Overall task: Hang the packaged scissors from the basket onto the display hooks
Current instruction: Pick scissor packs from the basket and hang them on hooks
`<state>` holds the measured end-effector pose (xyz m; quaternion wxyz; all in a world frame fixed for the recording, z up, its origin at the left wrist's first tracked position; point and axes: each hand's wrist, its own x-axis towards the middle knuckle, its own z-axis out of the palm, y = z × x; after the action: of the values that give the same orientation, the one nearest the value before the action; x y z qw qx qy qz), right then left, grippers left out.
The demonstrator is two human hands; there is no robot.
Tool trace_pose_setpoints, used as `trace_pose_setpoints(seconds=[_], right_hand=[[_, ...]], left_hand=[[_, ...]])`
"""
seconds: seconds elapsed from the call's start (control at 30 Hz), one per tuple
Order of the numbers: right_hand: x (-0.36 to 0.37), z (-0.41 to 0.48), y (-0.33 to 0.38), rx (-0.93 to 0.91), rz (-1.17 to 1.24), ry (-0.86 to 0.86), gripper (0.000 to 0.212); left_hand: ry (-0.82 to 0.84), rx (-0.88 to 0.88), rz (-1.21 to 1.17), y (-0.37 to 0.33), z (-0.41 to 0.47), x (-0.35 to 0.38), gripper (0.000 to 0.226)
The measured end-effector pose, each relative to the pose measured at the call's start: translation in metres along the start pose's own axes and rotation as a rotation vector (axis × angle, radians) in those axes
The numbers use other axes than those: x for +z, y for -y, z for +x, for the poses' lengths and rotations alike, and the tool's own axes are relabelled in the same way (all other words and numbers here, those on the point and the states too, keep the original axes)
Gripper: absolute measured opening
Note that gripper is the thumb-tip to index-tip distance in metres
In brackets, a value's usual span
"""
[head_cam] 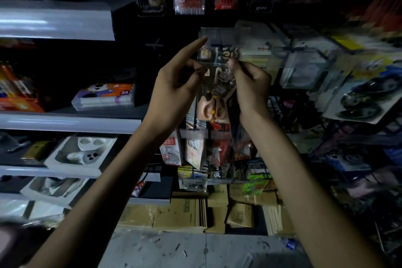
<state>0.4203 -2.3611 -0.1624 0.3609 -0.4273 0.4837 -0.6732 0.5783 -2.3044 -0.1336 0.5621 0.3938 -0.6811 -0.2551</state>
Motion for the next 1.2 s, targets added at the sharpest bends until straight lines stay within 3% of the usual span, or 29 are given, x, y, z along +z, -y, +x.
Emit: trace_pose_setpoints(seconds=[0.37,0.63,0.77,0.93,1.03,1.2], right_hand=[[-0.002,0.002,-0.003,0.038,0.003,-0.006,0.013],[-0.006,0.002,-0.002,0.046,0.012,0.054,0.028],[-0.009,0.001,-0.003,0.094,0.012,0.072,0.029],[-0.014,0.004,-0.004,0.119,0.006,0.066,0.023],[-0.026,0.000,-0.014,0.144,-0.059,0.089,0.009],[-0.046,-0.028,-0.036,0.148,-0.113,0.096,0.018]], left_hand=[[-0.007,-0.036,-0.029,0.010,-0.014,0.003,0.045],[-0.105,-0.221,0.019,0.055,-0.036,0.011,0.034],[-0.119,-0.401,-0.022,0.069,-0.034,0.019,0.049],[-0.092,-0.431,-0.163,0.075,-0.036,0.028,0.017],[-0.075,-0.449,-0.236,0.074,-0.037,0.030,0.016],[-0.075,-0.470,-0.269,0.076,-0.040,0.032,0.012]])
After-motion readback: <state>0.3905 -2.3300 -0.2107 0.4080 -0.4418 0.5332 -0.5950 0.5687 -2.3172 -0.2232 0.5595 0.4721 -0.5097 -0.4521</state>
